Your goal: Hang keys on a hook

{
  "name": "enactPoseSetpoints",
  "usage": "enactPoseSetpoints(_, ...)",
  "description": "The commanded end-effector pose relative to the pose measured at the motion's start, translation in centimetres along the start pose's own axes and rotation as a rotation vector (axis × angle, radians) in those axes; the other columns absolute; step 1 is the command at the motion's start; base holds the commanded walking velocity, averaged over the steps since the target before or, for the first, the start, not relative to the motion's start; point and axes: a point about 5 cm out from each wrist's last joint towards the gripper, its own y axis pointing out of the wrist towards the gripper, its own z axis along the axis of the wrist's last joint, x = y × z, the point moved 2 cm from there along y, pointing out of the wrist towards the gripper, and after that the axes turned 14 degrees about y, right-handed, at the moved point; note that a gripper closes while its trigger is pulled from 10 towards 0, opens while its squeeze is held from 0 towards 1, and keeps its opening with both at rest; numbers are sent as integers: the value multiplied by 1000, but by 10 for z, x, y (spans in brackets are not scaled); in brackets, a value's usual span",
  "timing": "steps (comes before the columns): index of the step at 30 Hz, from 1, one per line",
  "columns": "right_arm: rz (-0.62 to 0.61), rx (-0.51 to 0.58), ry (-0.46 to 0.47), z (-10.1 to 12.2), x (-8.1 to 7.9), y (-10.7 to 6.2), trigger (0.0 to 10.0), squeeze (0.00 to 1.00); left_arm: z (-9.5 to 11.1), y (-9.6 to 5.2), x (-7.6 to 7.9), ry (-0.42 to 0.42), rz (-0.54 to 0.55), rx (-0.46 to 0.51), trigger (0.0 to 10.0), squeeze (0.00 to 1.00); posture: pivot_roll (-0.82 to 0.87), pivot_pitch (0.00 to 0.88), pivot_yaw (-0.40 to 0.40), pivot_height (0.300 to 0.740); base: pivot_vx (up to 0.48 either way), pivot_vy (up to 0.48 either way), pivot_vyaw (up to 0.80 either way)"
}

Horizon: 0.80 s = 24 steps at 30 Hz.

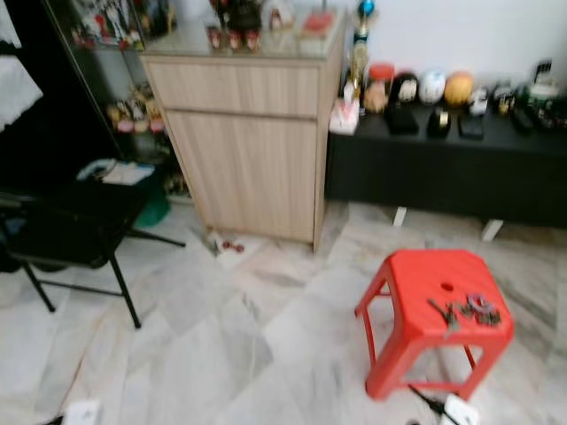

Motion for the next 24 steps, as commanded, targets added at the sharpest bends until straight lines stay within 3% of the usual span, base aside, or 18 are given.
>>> enactPoseSetpoints(1, 17, 9, 6, 2, -8, 1, 10000, 0, -1, 0, -3, 27, 18, -18, 10000, 0, -54, 0, 15, 740, 0, -319, 0)
enactPoseSetpoints(13, 33, 20, 3, 6, -17, 2, 10000, 0, 10, 4, 25, 35, -5, -2, 10000, 0, -57, 0, 14, 740, 0, -316, 0)
enactPoseSetpoints(17, 33, 21, 2, 6, -16, 2, 10000, 0, 6, 3, 14, 37, 5, -6, 10000, 0, -58, 0, 14, 740, 0, -316, 0)
enactPoseSetpoints(24, 29, 18, -2, 6, -14, 2, 10000, 0, 5, 3, 14, 37, 4, -6, 10000, 0, -59, 0, 11, 740, 0, -316, 0)
